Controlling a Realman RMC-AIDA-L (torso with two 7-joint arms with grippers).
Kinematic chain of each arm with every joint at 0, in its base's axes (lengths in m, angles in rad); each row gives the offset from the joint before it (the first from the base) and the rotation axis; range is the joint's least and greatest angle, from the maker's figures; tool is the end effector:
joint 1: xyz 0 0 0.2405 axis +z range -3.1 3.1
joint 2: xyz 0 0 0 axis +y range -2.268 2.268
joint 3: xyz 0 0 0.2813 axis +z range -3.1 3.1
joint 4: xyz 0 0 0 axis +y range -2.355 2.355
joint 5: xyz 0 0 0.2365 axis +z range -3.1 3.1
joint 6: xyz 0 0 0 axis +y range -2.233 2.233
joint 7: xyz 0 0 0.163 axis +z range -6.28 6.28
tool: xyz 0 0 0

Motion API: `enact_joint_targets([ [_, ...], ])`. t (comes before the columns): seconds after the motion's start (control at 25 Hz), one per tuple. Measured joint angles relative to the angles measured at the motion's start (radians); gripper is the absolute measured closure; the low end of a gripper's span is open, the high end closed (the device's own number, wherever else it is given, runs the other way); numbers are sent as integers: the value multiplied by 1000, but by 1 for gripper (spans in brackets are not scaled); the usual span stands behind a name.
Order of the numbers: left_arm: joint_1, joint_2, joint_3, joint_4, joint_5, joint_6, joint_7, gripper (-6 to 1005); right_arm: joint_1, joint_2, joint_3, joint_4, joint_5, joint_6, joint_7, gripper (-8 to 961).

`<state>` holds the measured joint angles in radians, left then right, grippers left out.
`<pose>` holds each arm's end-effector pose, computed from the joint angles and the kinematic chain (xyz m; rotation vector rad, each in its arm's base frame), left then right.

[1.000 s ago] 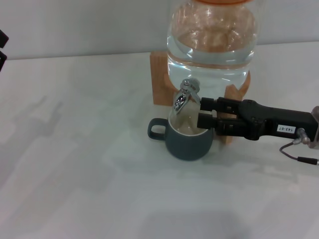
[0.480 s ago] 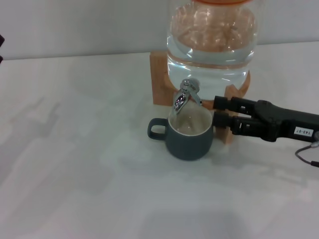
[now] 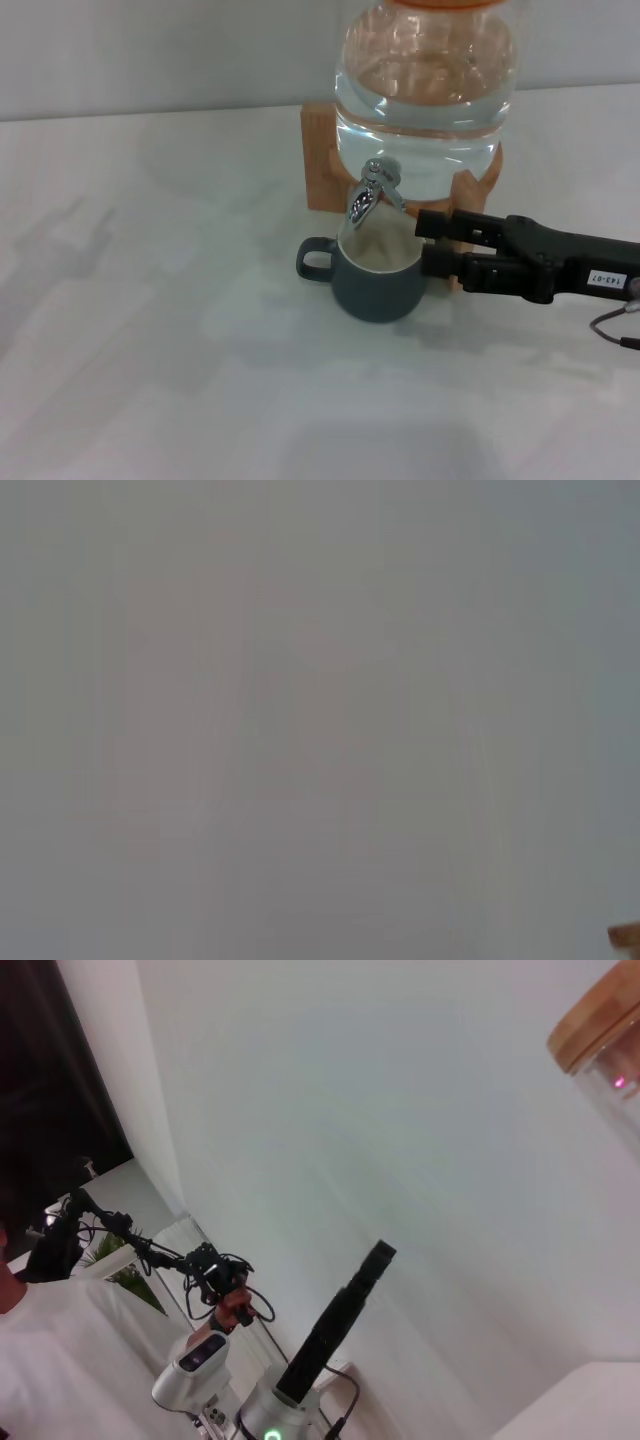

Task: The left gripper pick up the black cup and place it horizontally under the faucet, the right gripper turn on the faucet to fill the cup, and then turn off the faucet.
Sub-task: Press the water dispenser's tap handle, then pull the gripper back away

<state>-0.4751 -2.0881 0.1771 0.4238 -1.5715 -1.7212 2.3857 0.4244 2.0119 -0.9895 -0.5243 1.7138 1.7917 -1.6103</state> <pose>-0.3125 0.3564 0.0558 -1.8490 -0.1516 -1.1565 0.2632 0.3240 -0.0083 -2.6741 0.8657 1.3747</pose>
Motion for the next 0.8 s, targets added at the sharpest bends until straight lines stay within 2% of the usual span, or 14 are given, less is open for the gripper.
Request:
enact_joint_targets([
  [0.4, 11, -1, 1, 1, -32, -28, 2, 521, 11, 5, -50, -1, 26, -11, -8, 110],
  [0.8, 15, -1, 1, -1, -33, -36, 4, 517, 22, 14, -86, 5, 36, -93, -29, 111],
])
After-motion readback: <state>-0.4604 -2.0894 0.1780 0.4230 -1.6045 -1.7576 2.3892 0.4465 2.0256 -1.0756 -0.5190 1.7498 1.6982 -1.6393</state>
